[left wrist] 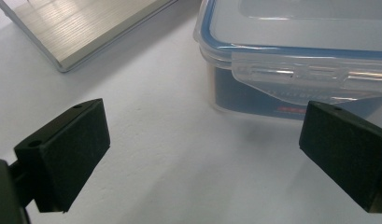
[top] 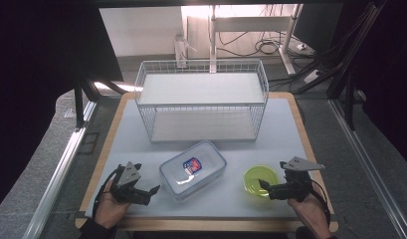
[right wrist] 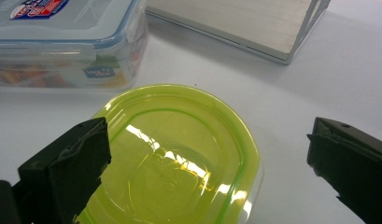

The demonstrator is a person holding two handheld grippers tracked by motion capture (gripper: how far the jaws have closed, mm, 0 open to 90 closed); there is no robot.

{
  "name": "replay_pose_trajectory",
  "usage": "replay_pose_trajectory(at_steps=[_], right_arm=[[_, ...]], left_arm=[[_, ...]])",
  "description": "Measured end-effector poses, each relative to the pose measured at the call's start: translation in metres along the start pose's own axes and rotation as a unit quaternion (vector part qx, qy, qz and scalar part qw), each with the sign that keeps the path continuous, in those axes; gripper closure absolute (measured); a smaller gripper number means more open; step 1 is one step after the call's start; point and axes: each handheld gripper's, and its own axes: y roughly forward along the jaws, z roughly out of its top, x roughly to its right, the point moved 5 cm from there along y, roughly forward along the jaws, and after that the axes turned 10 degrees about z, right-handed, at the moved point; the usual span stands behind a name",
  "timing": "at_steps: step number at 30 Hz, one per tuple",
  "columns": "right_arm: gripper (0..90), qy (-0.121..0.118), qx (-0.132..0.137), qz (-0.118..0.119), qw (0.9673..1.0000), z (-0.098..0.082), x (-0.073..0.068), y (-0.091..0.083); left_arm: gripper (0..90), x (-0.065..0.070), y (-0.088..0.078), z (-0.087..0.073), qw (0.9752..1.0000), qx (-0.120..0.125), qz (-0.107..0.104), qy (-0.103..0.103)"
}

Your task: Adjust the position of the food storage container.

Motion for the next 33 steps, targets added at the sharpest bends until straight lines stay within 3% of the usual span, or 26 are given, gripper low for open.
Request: replay_pose_trajectory(at_steps=[4, 9, 10, 11, 12, 16, 17, 18, 19, 20, 26, 33], right_arm=[[0.0, 0.002, 0.0, -0.003, 1.0, 0.003, -0.003, 0.0], [0.3, -0.002, -0.005, 0.022, 0.9998, 0.008, -0.011, 0.001], [4.3, -0.003, -0.004, 0.018, 0.9998, 0.009, -0.013, 0.002], [15.6, -0.004, -0.008, 0.023, 0.9997, 0.011, -0.016, 0.003], [15.6, -0.004, -0.008, 0.023, 0.9997, 0.011, -0.016, 0.003], [37.3, -0.009, -0.028, 0.048, 0.9984, 0.013, -0.026, 0.009], [47.3, -0.015, -0.04, 0.049, 0.9979, 0.014, -0.029, 0.012], [47.3, -0.015, -0.04, 0.049, 0.9979, 0.014, -0.029, 0.012], [57.2, -0.022, -0.046, 0.056, 0.9971, 0.015, -0.032, 0.015], [57.2, -0.022, -0.046, 0.056, 0.9971, 0.015, -0.032, 0.015], [87.4, -0.061, -0.047, 0.084, 0.9935, 0.025, -0.05, 0.02], [90.0, -0.075, -0.082, 0.105, 0.9881, 0.024, -0.063, 0.04]], left_arm=[[2.0, 0.0, 0.0, 0.001, 1.0, 0.003, 0.005, 0.0], [2.0, 0.0, -0.001, 0.001, 1.0, 0.006, 0.005, -0.003], [2.0, 0.0, -0.001, 0.002, 1.0, 0.008, 0.001, -0.005], [1.9, 0.0, -0.001, 0.002, 0.9999, 0.009, -0.001, -0.006], [1.9, 0.0, -0.001, 0.002, 0.9999, 0.009, 0.0, -0.006], [2.0, 0.001, 0.0, 0.002, 0.9999, 0.009, -0.001, -0.005], [2.0, 0.001, 0.0, 0.002, 1.0, 0.009, -0.001, -0.003], [2.0, 0.001, 0.0, 0.002, 1.0, 0.009, -0.001, -0.003], [2.0, 0.001, 0.0, 0.002, 0.9999, 0.011, -0.002, -0.003], [2.1, 0.001, 0.0, 0.002, 0.9999, 0.011, -0.002, -0.003], [2.2, 0.003, -0.001, 0.004, 0.9998, 0.021, -0.003, 0.004], [2.4, 0.003, -0.001, 0.004, 0.9998, 0.019, -0.003, 0.005]])
